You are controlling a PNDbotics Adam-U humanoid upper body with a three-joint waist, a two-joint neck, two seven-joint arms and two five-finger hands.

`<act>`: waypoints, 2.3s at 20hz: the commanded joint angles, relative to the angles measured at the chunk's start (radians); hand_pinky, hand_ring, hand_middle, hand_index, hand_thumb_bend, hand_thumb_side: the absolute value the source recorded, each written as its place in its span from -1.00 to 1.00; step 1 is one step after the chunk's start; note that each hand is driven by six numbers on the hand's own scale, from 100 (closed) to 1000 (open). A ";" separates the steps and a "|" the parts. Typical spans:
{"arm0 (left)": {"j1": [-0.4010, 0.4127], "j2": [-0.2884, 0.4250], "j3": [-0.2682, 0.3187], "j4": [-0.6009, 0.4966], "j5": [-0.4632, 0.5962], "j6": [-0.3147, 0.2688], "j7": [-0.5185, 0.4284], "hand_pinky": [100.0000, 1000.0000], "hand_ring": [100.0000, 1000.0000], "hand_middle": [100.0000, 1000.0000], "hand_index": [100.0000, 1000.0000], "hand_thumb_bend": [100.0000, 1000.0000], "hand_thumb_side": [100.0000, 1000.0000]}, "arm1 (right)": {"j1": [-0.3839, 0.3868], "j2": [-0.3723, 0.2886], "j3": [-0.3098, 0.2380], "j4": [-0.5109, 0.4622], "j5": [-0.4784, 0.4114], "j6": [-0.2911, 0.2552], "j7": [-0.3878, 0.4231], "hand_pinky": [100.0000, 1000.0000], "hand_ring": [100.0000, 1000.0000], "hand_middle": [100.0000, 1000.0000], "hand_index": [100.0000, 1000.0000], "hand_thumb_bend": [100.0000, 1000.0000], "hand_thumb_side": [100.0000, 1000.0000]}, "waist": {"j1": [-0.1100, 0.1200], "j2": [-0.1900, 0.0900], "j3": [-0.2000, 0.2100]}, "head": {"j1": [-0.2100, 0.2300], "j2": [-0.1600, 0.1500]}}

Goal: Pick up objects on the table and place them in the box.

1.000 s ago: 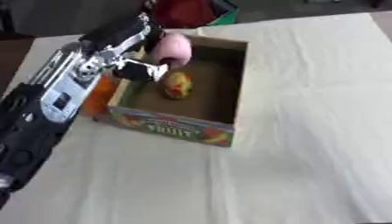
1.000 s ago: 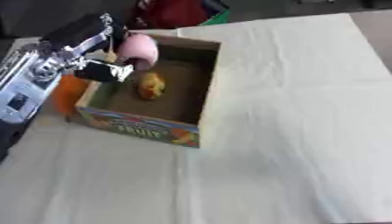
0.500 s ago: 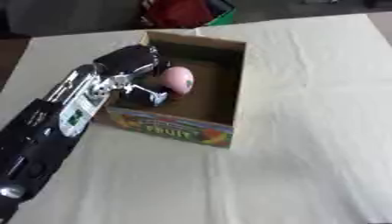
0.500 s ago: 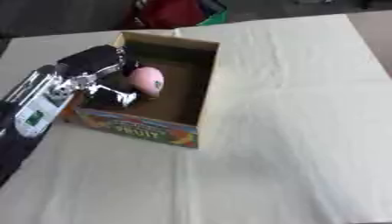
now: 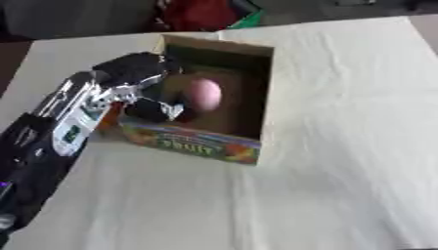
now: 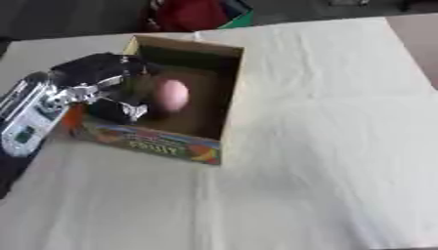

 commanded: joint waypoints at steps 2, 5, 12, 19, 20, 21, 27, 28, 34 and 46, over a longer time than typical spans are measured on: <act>-0.004 0.057 0.056 -0.094 0.056 0.061 0.049 0.18 0.61 0.54 0.86 -1.00 1.00 | -0.003 -0.014 -0.014 -0.020 0.005 -0.003 -0.005 0.40 1.00 -0.03 0.42 -1.00 0.29 | -0.008 -0.025 0.004 | -0.008 0.005; 0.012 0.083 0.083 -0.155 0.095 0.094 0.084 0.19 0.60 0.52 0.86 -1.00 1.00 | 0.003 -0.016 -0.016 -0.020 0.006 -0.003 -0.008 0.40 1.00 -0.03 0.42 -1.00 0.29 | -0.009 -0.031 0.010 | -0.007 0.014; 0.072 0.171 0.156 -0.306 0.250 0.133 0.103 0.20 0.58 0.49 0.84 -1.00 0.94 | 0.021 -0.023 -0.022 -0.020 0.011 -0.002 -0.016 0.40 1.00 -0.03 0.42 -1.00 0.30 | -0.006 -0.042 0.032 | 0.002 0.028; 0.181 0.243 0.243 -0.395 0.347 0.203 0.130 0.20 0.56 0.48 0.81 -1.00 0.85 | 0.012 -0.029 -0.018 -0.020 0.010 -0.007 -0.011 0.40 1.00 -0.03 0.42 -1.00 0.29 | -0.007 -0.038 0.056 | 0.043 0.037; 0.197 0.250 0.253 -0.397 0.349 0.210 0.135 0.20 0.57 0.48 0.81 -1.00 0.85 | 0.010 -0.029 -0.017 -0.020 0.010 -0.007 -0.011 0.40 1.00 -0.03 0.42 -1.00 0.29 | -0.007 -0.036 0.058 | 0.049 0.037; 0.209 0.256 0.261 -0.400 0.349 0.214 0.140 0.19 0.57 0.48 0.81 -1.00 0.85 | 0.008 -0.030 -0.016 -0.020 0.009 -0.008 -0.009 0.40 1.00 -0.03 0.42 -1.00 0.29 | -0.007 -0.035 0.059 | 0.054 0.036; 0.262 0.282 0.290 -0.397 0.335 0.219 0.161 0.18 0.57 0.49 0.80 -1.00 0.78 | 0.008 -0.027 -0.019 -0.020 0.013 -0.007 -0.008 0.40 1.00 -0.03 0.42 -1.00 0.30 | -0.008 -0.026 0.064 | 0.071 0.031; 0.264 0.286 0.290 -0.395 0.332 0.215 0.160 0.18 0.58 0.50 0.81 -1.00 0.76 | 0.009 -0.026 -0.019 -0.020 0.014 -0.007 -0.008 0.40 1.00 -0.03 0.42 -1.00 0.30 | -0.009 -0.024 0.063 | 0.072 0.030; 0.265 0.316 0.271 -0.364 0.299 0.091 0.111 0.18 0.63 0.52 0.83 -0.93 0.98 | 0.012 -0.025 -0.020 -0.020 0.020 -0.007 -0.010 0.40 1.00 -0.03 0.42 -1.00 0.29 | -0.009 -0.021 0.058 | 0.073 0.023; 0.211 0.360 0.239 -0.133 0.141 -0.318 -0.010 0.20 0.73 0.60 0.89 -0.46 1.00 | 0.012 -0.020 -0.016 -0.020 0.025 -0.001 -0.003 0.40 1.00 -0.04 0.42 -1.00 0.29 | -0.008 -0.015 0.046 | 0.076 0.018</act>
